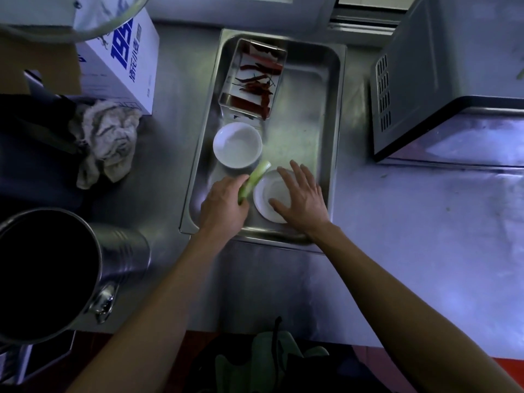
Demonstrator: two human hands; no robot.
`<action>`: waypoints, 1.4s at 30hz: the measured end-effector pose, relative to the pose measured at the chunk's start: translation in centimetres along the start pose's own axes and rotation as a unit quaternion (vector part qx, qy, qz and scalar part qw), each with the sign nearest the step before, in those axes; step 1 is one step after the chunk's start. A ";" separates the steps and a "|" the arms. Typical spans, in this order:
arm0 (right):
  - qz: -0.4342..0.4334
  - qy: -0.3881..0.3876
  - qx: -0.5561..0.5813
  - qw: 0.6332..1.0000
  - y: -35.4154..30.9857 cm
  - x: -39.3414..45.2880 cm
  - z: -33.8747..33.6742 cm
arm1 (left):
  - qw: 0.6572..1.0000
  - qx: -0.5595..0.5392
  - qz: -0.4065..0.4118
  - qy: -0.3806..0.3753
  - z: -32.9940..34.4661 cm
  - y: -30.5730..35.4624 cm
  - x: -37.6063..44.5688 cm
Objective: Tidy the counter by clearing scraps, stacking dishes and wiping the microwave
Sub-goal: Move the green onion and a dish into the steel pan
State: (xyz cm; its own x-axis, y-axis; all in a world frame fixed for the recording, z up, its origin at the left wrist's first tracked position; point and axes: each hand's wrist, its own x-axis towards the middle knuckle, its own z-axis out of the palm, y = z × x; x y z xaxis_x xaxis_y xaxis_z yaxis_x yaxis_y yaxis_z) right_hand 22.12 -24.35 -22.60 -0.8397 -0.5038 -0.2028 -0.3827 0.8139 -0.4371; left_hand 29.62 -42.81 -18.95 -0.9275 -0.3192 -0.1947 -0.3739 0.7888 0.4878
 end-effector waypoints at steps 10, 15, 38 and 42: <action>-0.087 0.062 0.001 0.994 1.5 -0.3 -3.7 | 0.999 -0.008 0.031 -0.014 3.4 3.4 1.1; -0.098 0.053 -0.012 0.994 2.5 0.0 -3.6 | 0.999 -0.007 0.032 -0.012 4.0 5.0 2.1; -0.093 -0.044 -0.054 0.993 2.8 1.2 -3.6 | 0.998 -0.008 0.033 -0.054 5.0 5.4 2.4; -0.088 -0.039 -0.065 0.993 2.1 0.2 -4.0 | 0.997 0.023 0.043 -0.055 3.7 4.7 1.0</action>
State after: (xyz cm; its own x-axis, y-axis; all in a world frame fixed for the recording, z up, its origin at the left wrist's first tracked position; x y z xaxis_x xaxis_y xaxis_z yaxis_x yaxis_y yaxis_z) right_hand 19.62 -21.61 -20.07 -0.7250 -0.6582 -0.2031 -0.5715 0.7394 -0.3560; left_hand 26.91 -37.48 -20.04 -0.9498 -0.1911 -0.2475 -0.2898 0.8352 0.4673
